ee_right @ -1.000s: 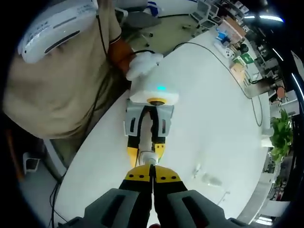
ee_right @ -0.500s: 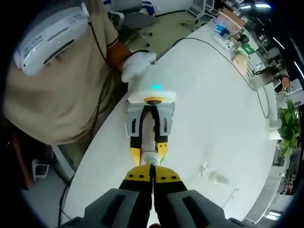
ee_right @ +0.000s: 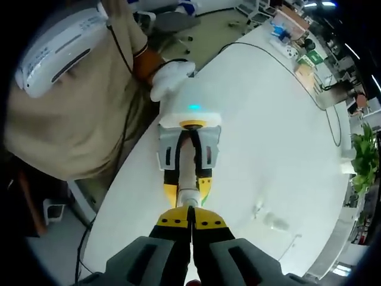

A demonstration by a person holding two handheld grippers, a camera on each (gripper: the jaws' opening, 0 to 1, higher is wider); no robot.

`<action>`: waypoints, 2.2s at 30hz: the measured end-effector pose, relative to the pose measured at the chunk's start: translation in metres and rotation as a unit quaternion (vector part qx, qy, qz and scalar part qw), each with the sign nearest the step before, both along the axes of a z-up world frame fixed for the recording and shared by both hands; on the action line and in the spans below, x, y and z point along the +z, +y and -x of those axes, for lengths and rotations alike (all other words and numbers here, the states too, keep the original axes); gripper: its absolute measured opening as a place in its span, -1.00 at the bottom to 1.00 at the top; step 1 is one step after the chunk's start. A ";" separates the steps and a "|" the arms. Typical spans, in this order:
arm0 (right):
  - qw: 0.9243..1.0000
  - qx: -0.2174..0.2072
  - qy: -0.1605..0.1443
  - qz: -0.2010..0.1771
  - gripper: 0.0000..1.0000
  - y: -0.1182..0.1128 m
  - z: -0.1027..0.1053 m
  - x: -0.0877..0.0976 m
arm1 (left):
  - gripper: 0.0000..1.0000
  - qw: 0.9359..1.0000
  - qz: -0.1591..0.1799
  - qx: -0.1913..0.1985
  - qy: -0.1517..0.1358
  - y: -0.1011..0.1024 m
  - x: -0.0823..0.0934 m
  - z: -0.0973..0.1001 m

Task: Clamp pump bottle remove cover press pump head put on cover

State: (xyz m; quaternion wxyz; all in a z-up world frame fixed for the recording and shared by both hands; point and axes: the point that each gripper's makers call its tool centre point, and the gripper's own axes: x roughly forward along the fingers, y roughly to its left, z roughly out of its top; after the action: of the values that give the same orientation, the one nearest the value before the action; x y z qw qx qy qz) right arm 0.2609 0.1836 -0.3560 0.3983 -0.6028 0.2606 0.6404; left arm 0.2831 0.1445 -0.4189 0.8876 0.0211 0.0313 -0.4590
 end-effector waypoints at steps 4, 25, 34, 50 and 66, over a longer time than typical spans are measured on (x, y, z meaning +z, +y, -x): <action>1.000 0.000 0.002 0.003 -1.00 -0.001 0.000 -0.001 | -0.72 1.000 0.000 -0.001 0.000 0.000 0.000 0.000; 1.000 -0.015 0.013 -0.020 -1.00 -0.002 0.001 -0.003 | -0.72 1.000 0.002 -0.002 0.001 -0.001 0.000 0.001; 1.000 -0.001 0.000 -0.019 -1.00 -0.001 0.002 0.002 | -0.72 1.000 0.003 -0.003 0.003 -0.001 0.000 0.001; 1.000 0.009 -0.007 -0.023 -1.00 -0.001 0.002 0.003 | -0.72 1.000 0.004 -0.003 0.004 -0.001 0.000 0.002; 1.000 0.005 -0.009 -0.021 -1.00 -0.001 0.001 0.003 | -0.72 1.000 0.004 -0.003 0.003 -0.001 0.000 0.001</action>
State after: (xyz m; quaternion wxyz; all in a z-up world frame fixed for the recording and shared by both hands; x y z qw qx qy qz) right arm 0.2601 0.1823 -0.3528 0.4099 -0.6012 0.2407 0.6423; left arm 0.2821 0.1434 -0.4187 0.8861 0.0164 0.0324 -0.4622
